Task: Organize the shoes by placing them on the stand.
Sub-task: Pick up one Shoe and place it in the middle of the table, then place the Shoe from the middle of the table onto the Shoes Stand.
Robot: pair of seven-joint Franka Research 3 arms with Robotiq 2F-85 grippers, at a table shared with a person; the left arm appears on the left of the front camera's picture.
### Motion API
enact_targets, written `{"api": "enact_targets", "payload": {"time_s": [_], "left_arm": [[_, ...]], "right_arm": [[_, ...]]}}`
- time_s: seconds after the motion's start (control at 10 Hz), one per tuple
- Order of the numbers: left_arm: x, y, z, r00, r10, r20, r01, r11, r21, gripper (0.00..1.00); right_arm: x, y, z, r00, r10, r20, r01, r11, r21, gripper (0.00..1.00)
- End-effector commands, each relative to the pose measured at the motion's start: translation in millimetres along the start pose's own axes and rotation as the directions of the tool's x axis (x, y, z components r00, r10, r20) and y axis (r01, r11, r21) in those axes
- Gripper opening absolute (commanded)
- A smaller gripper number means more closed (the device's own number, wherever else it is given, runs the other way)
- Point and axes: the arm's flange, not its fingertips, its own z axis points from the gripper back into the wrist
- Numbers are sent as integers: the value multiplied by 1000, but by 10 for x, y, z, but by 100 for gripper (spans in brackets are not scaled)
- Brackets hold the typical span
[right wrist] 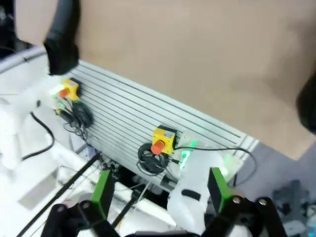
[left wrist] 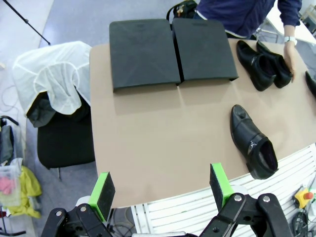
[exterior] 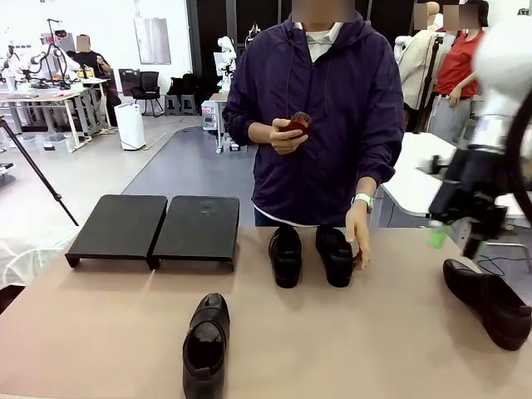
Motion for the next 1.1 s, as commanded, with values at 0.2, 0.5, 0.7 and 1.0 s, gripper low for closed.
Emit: {"api": "enact_targets", "payload": {"time_s": [0.2,0.5,0.7,1.0], "left_arm": [[-5,-9,-7,1000,2,-1,-2,1000,4,100],[-5,-9,-7,1000,2,-1,-2,1000,4,100],[-5,-9,-7,1000,2,-1,-2,1000,4,100],[-5,-9,-7,1000,2,-1,-2,1000,4,100]], "right_arm": [[-599,-1162,395,961,-208,181,134,927,351,100],[-792,-1409,192,899,-271,343,70,864,499,100],[-870,-1522,392,938,-280,206,173,891,420,100],[-870,-1522,392,938,-280,206,173,891,420,100]]}}
